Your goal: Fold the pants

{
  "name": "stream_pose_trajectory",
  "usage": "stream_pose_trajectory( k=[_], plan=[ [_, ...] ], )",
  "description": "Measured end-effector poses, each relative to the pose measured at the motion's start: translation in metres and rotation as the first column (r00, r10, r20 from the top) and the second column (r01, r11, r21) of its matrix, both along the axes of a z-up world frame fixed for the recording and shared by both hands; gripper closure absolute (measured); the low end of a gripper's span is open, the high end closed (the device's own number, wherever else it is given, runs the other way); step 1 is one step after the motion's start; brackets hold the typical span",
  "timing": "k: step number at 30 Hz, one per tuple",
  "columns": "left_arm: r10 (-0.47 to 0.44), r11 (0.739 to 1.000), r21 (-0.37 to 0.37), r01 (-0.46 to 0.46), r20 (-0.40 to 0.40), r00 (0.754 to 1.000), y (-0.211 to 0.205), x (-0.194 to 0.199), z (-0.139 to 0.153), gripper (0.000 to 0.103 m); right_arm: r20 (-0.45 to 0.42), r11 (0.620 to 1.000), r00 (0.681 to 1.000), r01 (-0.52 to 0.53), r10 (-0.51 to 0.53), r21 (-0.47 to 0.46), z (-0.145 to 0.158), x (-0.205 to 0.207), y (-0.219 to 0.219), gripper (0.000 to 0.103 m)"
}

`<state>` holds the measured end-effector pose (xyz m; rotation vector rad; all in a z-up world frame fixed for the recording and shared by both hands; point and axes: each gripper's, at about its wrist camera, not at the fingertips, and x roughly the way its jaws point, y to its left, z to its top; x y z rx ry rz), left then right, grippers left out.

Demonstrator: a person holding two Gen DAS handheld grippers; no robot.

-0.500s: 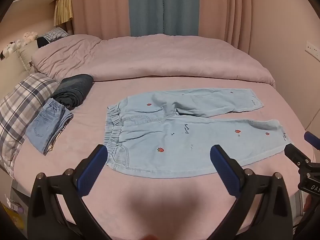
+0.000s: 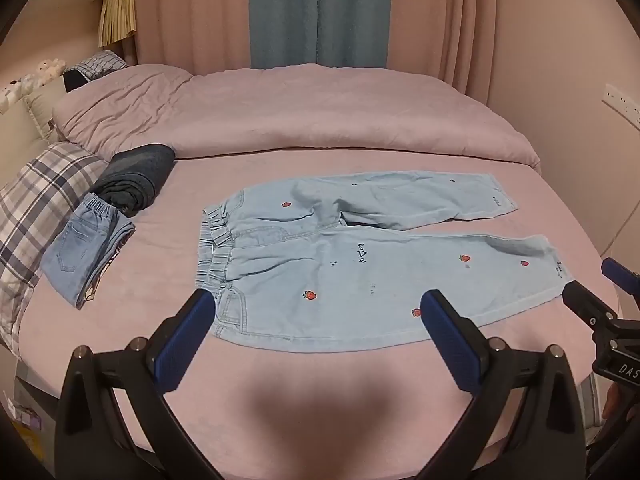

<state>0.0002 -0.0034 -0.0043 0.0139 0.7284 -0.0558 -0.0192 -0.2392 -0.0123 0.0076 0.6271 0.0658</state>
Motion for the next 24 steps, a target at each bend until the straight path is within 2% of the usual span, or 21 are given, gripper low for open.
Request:
stream_pose_trajectory(
  k=[24],
  plan=[
    [-0.014, 1.000, 0.012, 0.014, -0.011, 1.000, 0.0001, -0.0014, -0.0032, 0.000, -0.005, 1.000, 1.000, 0.007, -0.007, -0.002, 0.0024, 0.0002, -0.0015, 0.001]
  ],
)
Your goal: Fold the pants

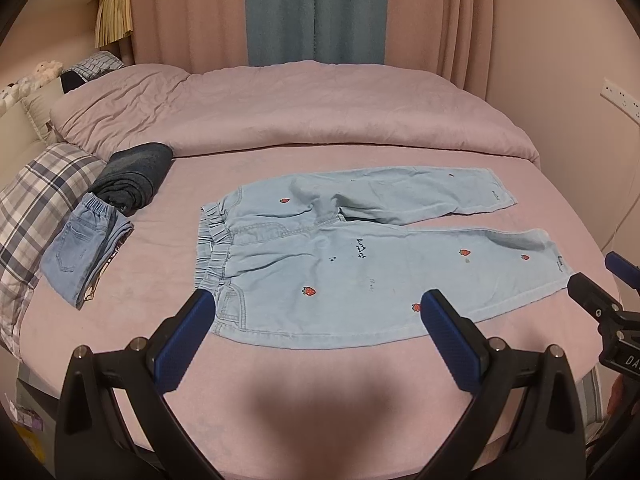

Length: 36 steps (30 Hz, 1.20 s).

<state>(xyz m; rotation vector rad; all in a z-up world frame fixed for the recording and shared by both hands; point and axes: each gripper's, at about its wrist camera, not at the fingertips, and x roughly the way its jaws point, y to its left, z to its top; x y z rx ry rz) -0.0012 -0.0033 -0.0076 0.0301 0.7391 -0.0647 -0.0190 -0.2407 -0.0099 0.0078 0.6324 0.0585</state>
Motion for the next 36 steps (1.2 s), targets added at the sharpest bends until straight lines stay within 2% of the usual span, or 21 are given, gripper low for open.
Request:
stream_pose_trajectory(
  k=[36],
  plan=[
    [-0.035, 0.999, 0.001, 0.035, -0.040, 0.999, -0.014, 0.008, -0.005, 0.000, 0.000, 1.000, 1.000, 0.023, -0.023, 0.004, -0.003, -0.001, -0.008, 0.001]
  ],
)
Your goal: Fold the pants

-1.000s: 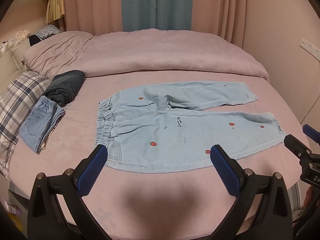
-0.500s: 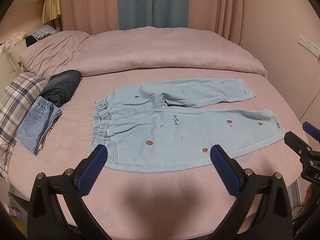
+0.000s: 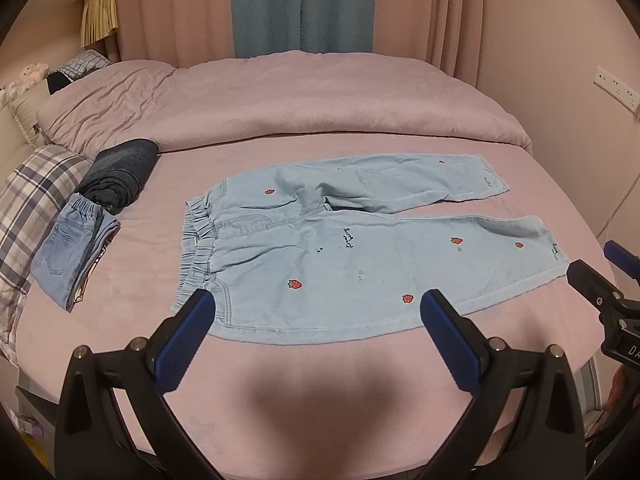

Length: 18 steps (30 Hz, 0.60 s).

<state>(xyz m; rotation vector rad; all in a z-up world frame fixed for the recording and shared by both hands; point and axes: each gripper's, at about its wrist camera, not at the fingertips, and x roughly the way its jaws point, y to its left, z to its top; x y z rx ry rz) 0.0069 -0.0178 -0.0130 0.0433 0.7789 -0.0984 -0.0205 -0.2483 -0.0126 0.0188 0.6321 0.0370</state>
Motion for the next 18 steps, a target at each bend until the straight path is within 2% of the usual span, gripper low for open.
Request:
stream_pose_trajectory(
  k=[18],
  plan=[
    [0.001, 1.000, -0.004, -0.001, -0.009, 1.000, 0.0012, 0.0009, -0.0048, 0.000, -0.004, 1.000, 1.000, 0.001, -0.001, 0.000, -0.0034, -0.0005, -0.0003, 0.001]
  ],
)
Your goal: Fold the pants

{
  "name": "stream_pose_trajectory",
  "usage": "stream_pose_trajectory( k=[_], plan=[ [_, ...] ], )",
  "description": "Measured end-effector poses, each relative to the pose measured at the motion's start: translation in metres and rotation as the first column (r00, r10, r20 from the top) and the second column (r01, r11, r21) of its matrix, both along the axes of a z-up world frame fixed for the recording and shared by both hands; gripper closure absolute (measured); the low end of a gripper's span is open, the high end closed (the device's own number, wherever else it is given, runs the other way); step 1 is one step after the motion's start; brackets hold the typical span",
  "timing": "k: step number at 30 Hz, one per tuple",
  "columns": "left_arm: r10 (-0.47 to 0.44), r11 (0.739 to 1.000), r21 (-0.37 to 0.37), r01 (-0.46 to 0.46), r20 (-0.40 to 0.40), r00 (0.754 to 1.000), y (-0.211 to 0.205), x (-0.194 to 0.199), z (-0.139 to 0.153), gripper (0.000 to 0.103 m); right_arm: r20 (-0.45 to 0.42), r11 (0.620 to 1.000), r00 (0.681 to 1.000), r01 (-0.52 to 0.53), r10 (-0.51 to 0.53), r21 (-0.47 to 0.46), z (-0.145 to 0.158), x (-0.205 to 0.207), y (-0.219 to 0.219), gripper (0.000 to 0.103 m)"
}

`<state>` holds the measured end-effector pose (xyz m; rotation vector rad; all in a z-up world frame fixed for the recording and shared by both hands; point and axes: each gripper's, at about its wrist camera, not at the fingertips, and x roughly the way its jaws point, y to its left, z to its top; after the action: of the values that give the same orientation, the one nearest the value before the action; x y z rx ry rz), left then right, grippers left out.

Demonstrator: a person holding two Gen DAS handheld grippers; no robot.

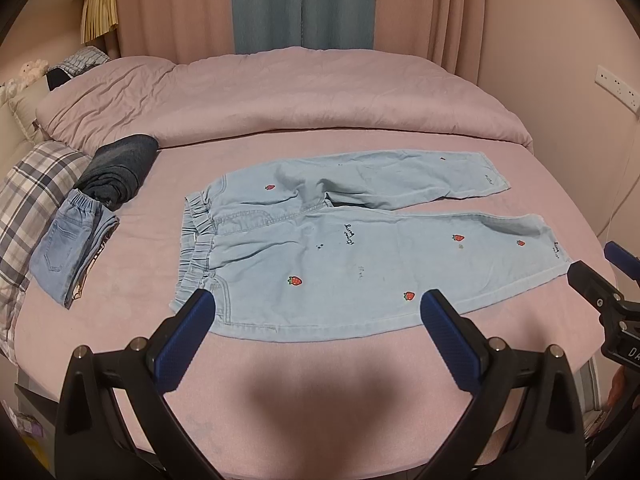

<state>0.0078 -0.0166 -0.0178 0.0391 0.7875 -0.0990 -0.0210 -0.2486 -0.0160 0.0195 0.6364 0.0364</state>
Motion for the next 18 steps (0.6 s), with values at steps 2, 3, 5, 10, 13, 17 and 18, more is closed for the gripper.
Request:
stream_pose_trajectory(
  k=[2, 3, 5, 10, 13, 17, 18],
  plan=[
    [0.000, 1.000, 0.000, 0.000, 0.000, 1.000, 0.0001, -0.0001, -0.0001, 0.000, -0.001, 1.000, 1.000, -0.001, 0.001, 0.001, -0.0003, 0.0001, -0.0001, 0.001],
    [0.000, 1.000, 0.000, 0.000, -0.001, 1.000, 0.0004, -0.0001, -0.0004, 0.000, 0.000, 1.000, 1.000, 0.000, 0.000, 0.001, -0.0001, 0.0000, 0.0000, 0.001],
    [0.001, 1.000, -0.001, -0.001, -0.002, 1.000, -0.0002, 0.0000, -0.0012, 0.000, 0.000, 1.000, 1.000, 0.000, 0.000, 0.000, -0.0002, 0.0000, 0.0000, 0.001],
    [-0.001, 1.000, -0.001, 0.001, -0.004, 1.000, -0.0002, 0.0008, -0.0014, 0.000, -0.001, 1.000, 1.000, 0.000, 0.000, 0.000, 0.0002, 0.0004, 0.0000, 0.001],
    [-0.002, 1.000, 0.000, 0.002, -0.005, 1.000, -0.0008, 0.0023, -0.0024, 0.000, -0.002, 1.000, 1.000, 0.000, 0.000, 0.001, -0.0005, 0.0009, 0.0000, 0.001],
    [-0.001, 1.000, -0.003, 0.001, -0.010, 1.000, -0.0021, 0.0034, -0.0040, 0.000, -0.003, 1.000, 1.000, 0.000, 0.000, 0.000, -0.0018, 0.0005, 0.0000, 0.001],
    [-0.001, 1.000, -0.004, 0.001, -0.011, 1.000, -0.0017, 0.0035, -0.0043, 0.000, -0.003, 1.000, 1.000, 0.000, 0.000, 0.000, -0.0023, 0.0003, 0.0000, 0.001]
  ],
)
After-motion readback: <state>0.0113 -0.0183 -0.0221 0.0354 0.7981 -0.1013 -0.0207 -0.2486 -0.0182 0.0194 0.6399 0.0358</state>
